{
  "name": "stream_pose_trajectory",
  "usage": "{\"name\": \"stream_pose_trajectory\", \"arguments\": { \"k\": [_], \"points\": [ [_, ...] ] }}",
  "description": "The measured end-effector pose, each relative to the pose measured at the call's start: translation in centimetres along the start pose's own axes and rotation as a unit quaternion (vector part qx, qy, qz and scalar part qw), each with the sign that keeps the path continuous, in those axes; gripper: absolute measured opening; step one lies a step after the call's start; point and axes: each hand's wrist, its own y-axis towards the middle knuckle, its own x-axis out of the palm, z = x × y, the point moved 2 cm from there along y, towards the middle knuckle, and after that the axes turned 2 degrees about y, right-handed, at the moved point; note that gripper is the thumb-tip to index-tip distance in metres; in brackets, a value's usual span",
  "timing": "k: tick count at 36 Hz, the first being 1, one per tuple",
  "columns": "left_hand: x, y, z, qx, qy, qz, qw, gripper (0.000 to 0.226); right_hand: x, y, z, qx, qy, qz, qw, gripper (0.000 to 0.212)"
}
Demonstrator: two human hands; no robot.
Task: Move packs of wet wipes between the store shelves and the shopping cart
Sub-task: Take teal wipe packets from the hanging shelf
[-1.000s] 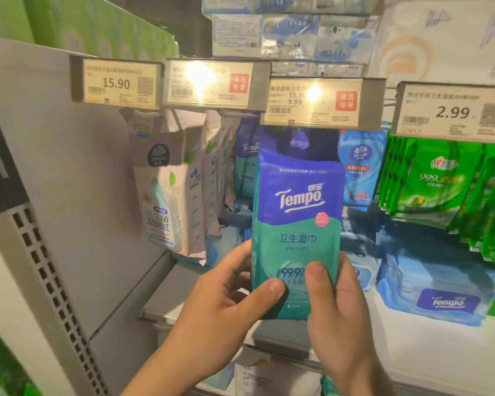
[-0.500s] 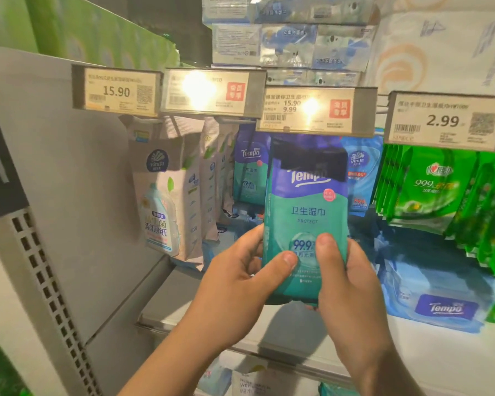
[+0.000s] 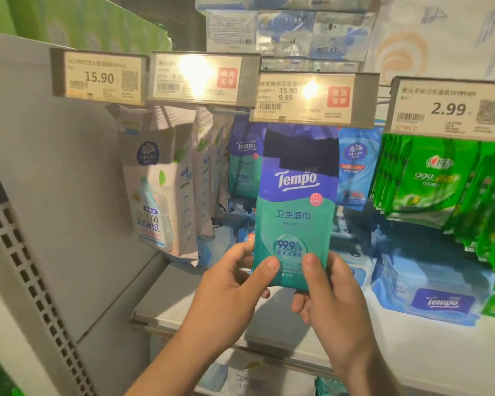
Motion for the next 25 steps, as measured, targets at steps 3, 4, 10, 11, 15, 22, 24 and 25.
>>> {"name": "stream_pose_trajectory", "arguments": {
  "k": [3, 4, 10, 11, 15, 22, 24, 25],
  "points": [
    [0.0, 0.4, -0.2, -0.004, 0.02, -0.001, 1.0, 0.029, 0.2, 0.4, 0.3, 0.003, -0.01, 0.004, 1.0, 0.047],
    [-0.1, 0.6, -0.1, -0.002, 0.025, -0.004, 1.0, 0.025, 0.3, 0.6, 0.3, 0.006, -0.014, 0.01, 1.0, 0.05],
    [-0.3, 3.0, 0.1, -0.013, 0.085, -0.011, 0.996, 0.021, 0.7, 2.7, -0.2, 0.042, -0.021, 0.033, 0.998, 0.05],
    [-0.4, 3.6, 0.0, -0.019, 0.096, -0.004, 0.995, 0.027, 0.8, 3.3, -0.2, 0.054, -0.014, 0.034, 0.998, 0.044],
    [-0.4, 6.8, -0.6, -0.04, 0.113, 0.013, 0.993, 0.053, 1.4, 5.9, 0.0, 0.084, -0.022, 0.036, 0.996, 0.043],
    [0.7, 11.2, 0.7, -0.071, 0.239, 0.008, 0.968, 0.039, 1.8, 10.4, 0.3, 0.117, -0.03, 0.038, 0.992, 0.046],
    [1.2, 11.7, 1.3, -0.072, 0.269, -0.018, 0.96, 0.033, 1.8, 11.1, 0.6, 0.124, -0.037, 0.037, 0.991, 0.046],
    [1.3, 11.8, 1.4, -0.073, 0.274, -0.029, 0.959, 0.034, 1.8, 11.4, 0.8, 0.126, -0.037, 0.037, 0.991, 0.046]
  ]
}}
